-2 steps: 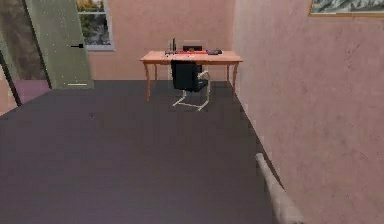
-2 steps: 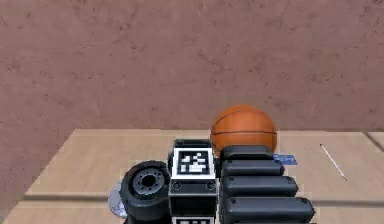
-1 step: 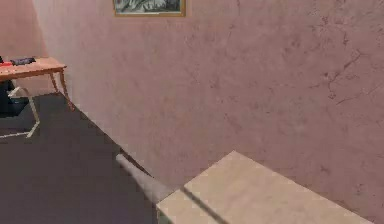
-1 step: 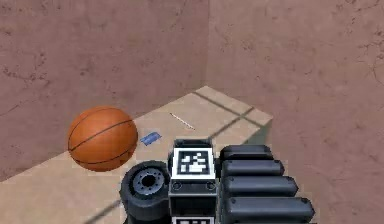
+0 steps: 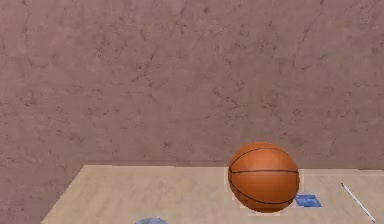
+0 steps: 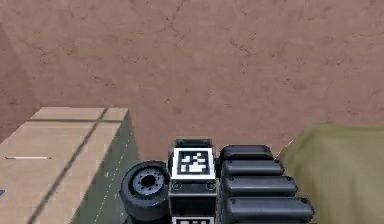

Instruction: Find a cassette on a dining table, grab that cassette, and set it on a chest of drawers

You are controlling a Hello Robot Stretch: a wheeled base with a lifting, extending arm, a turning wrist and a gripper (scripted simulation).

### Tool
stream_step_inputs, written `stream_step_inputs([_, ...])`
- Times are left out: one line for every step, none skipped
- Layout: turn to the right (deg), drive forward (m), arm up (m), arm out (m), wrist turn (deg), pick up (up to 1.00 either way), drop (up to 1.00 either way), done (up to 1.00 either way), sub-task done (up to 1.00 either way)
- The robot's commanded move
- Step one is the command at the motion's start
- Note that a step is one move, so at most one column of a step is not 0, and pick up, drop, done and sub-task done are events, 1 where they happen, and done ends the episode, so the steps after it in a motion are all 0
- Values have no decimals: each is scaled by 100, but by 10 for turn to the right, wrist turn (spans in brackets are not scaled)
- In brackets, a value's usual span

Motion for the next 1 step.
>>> stream_step_inputs([210,0,0,0,0,0,0,0,0])
